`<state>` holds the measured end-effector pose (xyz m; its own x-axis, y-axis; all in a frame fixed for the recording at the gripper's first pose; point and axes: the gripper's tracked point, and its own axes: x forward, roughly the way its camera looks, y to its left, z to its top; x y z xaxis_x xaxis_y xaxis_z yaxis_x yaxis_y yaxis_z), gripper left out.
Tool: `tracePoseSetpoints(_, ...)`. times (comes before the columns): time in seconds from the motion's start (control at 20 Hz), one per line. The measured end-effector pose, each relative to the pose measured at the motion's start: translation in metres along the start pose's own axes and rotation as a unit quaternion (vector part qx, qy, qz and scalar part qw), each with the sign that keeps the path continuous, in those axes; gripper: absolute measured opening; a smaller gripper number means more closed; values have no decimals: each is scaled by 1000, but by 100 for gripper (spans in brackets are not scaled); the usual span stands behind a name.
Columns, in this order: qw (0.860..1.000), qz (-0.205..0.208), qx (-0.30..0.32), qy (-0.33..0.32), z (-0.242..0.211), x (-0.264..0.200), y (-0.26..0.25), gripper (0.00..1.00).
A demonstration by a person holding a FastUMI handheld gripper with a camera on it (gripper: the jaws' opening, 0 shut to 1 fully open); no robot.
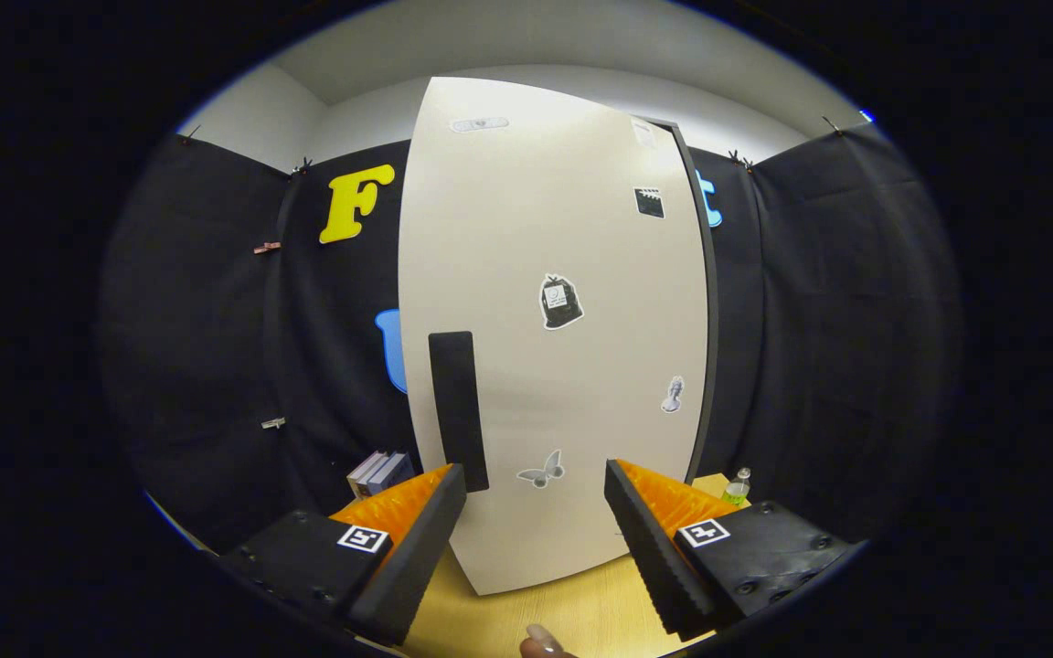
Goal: Open the shoe cabinet door, grab the shoes and put them into the shoe cabinet, then close the shoe cabinet door.
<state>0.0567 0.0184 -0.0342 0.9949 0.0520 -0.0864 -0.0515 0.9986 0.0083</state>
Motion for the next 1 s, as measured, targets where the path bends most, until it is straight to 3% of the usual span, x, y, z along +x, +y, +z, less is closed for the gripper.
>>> tracePoseSetpoints(1.0, 1000, -3, -6, 2, -1, -13, -4, 99)
